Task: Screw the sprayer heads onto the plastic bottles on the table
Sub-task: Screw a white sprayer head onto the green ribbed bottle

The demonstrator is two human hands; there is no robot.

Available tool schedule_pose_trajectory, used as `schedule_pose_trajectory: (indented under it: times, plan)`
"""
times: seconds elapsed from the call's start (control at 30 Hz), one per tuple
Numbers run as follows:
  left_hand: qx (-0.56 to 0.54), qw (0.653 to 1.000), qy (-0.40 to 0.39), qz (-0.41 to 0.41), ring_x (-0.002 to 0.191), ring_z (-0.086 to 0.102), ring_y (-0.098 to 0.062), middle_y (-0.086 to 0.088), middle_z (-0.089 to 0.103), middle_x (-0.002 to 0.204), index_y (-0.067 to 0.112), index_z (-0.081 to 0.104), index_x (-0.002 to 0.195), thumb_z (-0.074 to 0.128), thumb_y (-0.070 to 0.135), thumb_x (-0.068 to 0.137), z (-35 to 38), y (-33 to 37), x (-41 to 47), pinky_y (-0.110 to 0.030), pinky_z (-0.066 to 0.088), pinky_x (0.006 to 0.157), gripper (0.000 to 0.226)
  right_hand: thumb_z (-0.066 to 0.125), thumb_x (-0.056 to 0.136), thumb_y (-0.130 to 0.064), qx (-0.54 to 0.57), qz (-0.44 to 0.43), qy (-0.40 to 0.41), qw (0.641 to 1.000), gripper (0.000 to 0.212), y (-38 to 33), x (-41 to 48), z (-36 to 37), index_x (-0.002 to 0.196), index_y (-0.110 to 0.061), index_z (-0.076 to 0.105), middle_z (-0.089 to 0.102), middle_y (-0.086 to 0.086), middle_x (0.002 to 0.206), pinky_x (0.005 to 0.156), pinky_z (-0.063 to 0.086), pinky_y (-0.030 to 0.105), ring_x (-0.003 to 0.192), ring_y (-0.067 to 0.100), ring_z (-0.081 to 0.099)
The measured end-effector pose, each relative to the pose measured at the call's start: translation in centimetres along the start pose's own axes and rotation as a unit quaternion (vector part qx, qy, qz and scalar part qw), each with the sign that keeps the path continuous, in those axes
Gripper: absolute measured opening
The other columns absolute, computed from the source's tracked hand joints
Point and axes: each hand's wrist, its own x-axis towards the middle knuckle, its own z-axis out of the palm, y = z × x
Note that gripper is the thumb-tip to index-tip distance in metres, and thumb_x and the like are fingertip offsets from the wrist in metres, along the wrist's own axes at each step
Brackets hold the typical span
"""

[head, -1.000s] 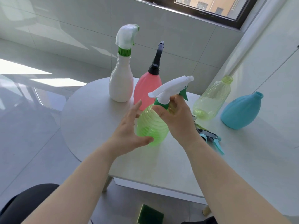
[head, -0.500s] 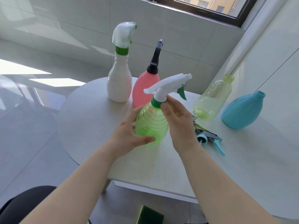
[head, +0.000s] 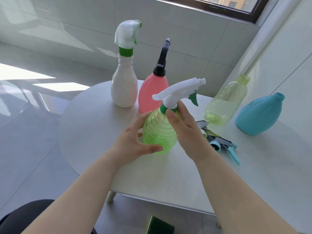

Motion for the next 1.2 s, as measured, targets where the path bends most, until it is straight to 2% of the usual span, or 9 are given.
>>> schedule_pose_trajectory:
  times: [0.1,0.27,0.37,0.43,0.57,0.77,1.0,1.13,1.2]
  plan:
    - [0.005,1.000,0.000,0.005,0.097,0.053,0.016,0.026,0.052,0.115,0.056,0.035,0.110,0.083,0.015,0.055,0.0,-0.1,0.0,0.001,0.039,0.074,0.084,0.044,0.084,-0.027,0.047,-0.014,0.011,0.999,0.021,0.1,-0.3,-0.2,0.099,-0.039,0.053,0.059,-0.021,0.098,0.084,0.041,0.006,0.093,-0.010,0.054]
    - [0.011,1.000,0.015,0.008,0.091,0.050,0.023,0.029,0.048,0.112,0.058,0.032,0.108,0.081,0.012,0.057,0.3,0.0,-0.1,0.005,0.037,0.070,0.084,0.068,0.072,-0.010,0.035,0.009,0.183,0.982,0.027,0.3,0.6,0.8,0.078,-0.031,0.053,0.060,-0.012,0.084,0.080,0.045,0.023,0.085,0.008,0.058]
    - [0.012,1.000,0.017,0.008,0.089,0.050,0.024,0.028,0.048,0.110,0.058,0.031,0.106,0.081,0.010,0.058,0.4,0.0,0.0,0.004,0.037,0.068,0.085,0.070,0.071,-0.016,-0.014,0.020,0.212,0.977,0.031,0.3,0.8,1.4,0.078,-0.033,0.044,0.052,-0.016,0.084,0.074,0.042,0.012,0.081,-0.006,0.053]
    - [0.007,1.000,0.012,0.006,0.090,0.051,0.022,0.026,0.049,0.112,0.057,0.032,0.108,0.081,0.009,0.057,0.3,-0.1,0.1,0.004,0.038,0.069,0.085,0.067,0.076,-0.019,-0.026,0.010,0.169,0.985,0.029,0.4,0.4,1.1,0.084,-0.034,0.043,0.051,-0.019,0.088,0.072,0.040,0.003,0.079,-0.016,0.049]
    - [-0.005,1.000,0.007,-0.002,0.095,0.054,0.014,0.020,0.052,0.116,0.052,0.035,0.112,0.082,0.009,0.057,0.2,0.0,0.0,0.001,0.040,0.071,0.084,0.051,0.085,-0.021,0.025,-0.003,0.039,0.999,0.020,-0.1,-0.2,0.1,0.095,-0.038,0.051,0.056,-0.019,0.093,0.081,0.042,0.007,0.086,-0.010,0.052]
    - [0.008,1.000,0.024,0.006,0.090,0.051,0.022,0.027,0.049,0.111,0.054,0.031,0.110,0.081,0.010,0.058,0.5,0.1,-0.1,0.004,0.037,0.069,0.084,0.067,0.073,-0.012,-0.001,0.013,0.204,0.979,0.025,0.1,0.5,1.3,0.077,-0.034,0.056,0.061,-0.014,0.083,0.087,0.046,0.031,0.087,0.011,0.058]
    - [0.009,1.000,0.014,-0.013,0.105,0.051,0.001,0.025,0.050,0.115,0.050,0.032,0.115,0.083,0.015,0.056,0.3,0.3,-0.1,0.002,0.037,0.077,0.086,0.063,0.078,-0.011,-0.015,0.037,0.053,0.998,0.018,-0.8,1.0,-0.6,0.081,-0.029,0.062,0.070,0.002,0.093,0.078,0.048,0.016,0.081,0.001,0.059]
    - [-0.001,1.000,0.018,-0.016,0.118,0.043,-0.004,0.013,0.043,0.130,0.056,0.027,0.115,0.078,0.043,0.038,-0.5,1.3,-0.5,-0.018,0.033,0.096,0.094,0.059,0.075,-0.011,0.161,0.033,0.046,0.985,0.014,-1.3,0.9,-1.2,0.083,-0.021,0.064,0.070,-0.010,0.088,0.081,0.049,0.018,0.088,0.002,0.062]
    - [-0.012,1.000,-0.009,-0.014,0.113,0.045,0.005,0.016,0.045,0.126,0.057,0.030,0.110,0.075,0.047,0.034,-0.8,1.7,-0.6,-0.012,0.036,0.092,0.089,0.055,0.072,-0.014,0.211,0.042,0.009,0.977,0.014,-1.9,1.1,-1.8,0.078,-0.021,0.065,0.071,-0.010,0.083,0.082,0.049,0.024,0.085,0.008,0.062]
